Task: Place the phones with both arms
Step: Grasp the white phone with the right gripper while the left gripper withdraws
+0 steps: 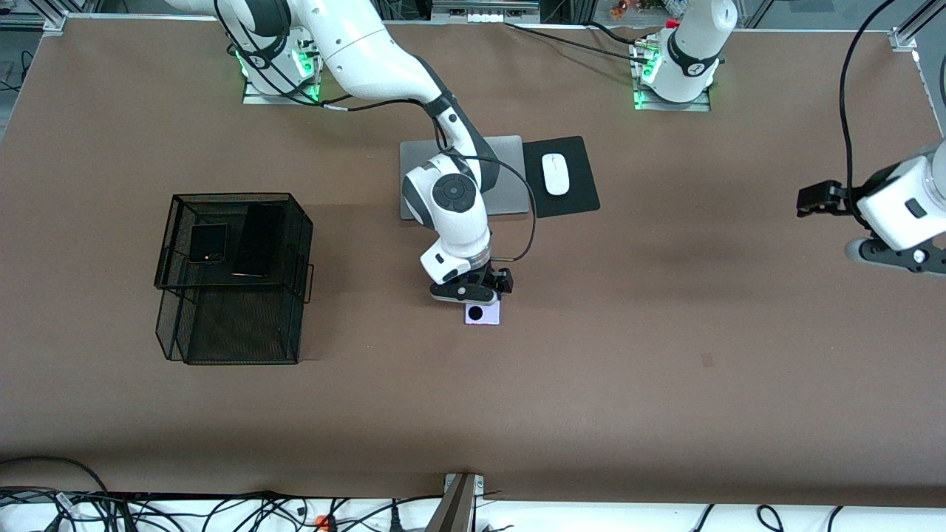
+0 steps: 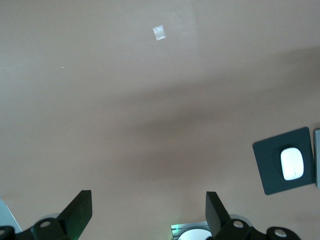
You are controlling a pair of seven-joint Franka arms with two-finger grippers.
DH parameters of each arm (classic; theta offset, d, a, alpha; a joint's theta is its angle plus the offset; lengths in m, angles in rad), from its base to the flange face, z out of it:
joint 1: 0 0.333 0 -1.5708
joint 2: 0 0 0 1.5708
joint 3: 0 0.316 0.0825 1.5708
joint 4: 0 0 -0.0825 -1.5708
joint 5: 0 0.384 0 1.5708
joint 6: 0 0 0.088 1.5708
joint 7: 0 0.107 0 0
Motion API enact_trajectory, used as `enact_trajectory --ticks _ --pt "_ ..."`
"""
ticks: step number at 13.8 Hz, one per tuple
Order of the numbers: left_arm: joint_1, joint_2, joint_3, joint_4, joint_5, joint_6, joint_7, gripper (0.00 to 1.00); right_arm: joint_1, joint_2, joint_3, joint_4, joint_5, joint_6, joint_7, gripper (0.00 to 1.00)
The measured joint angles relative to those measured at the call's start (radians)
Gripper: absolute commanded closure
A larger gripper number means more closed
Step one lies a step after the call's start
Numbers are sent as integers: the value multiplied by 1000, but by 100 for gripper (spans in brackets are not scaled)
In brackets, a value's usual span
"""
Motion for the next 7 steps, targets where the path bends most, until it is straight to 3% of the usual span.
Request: enact_trajectory --ticks 3,7 --pt "-4 -65 -45 -105 0 51 -15 0 7 18 0 0 -9 36 0 0" --pt "-4 -131 -48 -255 -35 159 -31 0 7 27 0 2 -68 45 -1 0"
